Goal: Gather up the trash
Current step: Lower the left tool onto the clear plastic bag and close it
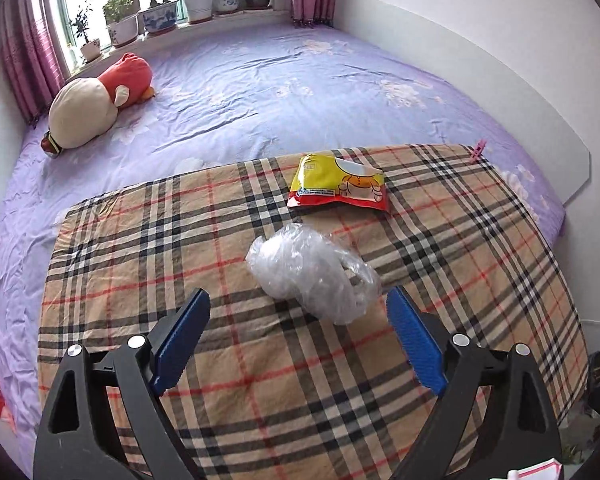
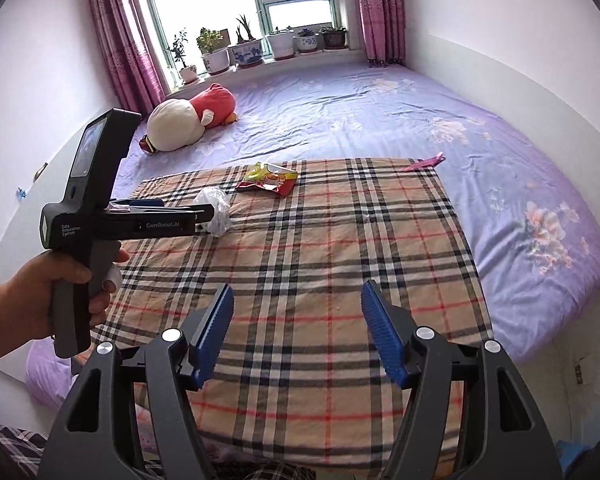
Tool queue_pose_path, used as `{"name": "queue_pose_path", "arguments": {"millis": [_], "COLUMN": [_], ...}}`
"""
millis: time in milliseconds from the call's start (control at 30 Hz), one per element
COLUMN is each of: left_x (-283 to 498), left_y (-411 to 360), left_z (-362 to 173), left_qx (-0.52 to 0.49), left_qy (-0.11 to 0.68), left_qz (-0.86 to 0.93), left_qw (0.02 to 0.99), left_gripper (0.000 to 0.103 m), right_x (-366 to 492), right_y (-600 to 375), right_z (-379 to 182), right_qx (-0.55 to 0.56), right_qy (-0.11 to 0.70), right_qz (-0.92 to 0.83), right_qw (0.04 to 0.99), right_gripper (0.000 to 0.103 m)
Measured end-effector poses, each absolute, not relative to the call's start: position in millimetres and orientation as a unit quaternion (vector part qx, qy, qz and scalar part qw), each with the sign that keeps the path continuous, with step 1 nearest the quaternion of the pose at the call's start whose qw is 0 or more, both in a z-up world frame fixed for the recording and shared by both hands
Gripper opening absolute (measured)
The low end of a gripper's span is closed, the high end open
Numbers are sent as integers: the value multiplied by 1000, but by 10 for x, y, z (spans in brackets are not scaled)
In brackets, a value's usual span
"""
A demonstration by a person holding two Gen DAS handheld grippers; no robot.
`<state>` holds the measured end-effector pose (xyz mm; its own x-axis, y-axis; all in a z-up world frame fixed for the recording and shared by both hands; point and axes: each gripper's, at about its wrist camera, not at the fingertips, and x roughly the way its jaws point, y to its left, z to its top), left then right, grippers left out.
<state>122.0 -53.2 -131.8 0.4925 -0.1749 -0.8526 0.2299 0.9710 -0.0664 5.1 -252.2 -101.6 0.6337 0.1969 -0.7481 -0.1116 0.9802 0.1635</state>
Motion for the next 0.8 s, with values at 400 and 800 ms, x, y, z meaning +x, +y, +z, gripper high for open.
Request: {"name": "queue_pose_path", "arguments": {"millis": [400, 800], "left_x": [1616, 1603], "left_y": [-623, -313], "left_z": [-1650, -1594], "left_qx": [38, 30], "left_qy": [530, 537], "left_qz": [-70, -66], "left_qw": [844, 841], "left_gripper": [77, 39], "right_x": [1114, 2123], "right_y": [-2540, -2040], "right_z": [-1162, -1588], "right_qx": [17, -86], "right_qy": [430, 483], "right_qz": [149, 262], "right_qw": [890, 831], "right_gripper": [70, 73]}}
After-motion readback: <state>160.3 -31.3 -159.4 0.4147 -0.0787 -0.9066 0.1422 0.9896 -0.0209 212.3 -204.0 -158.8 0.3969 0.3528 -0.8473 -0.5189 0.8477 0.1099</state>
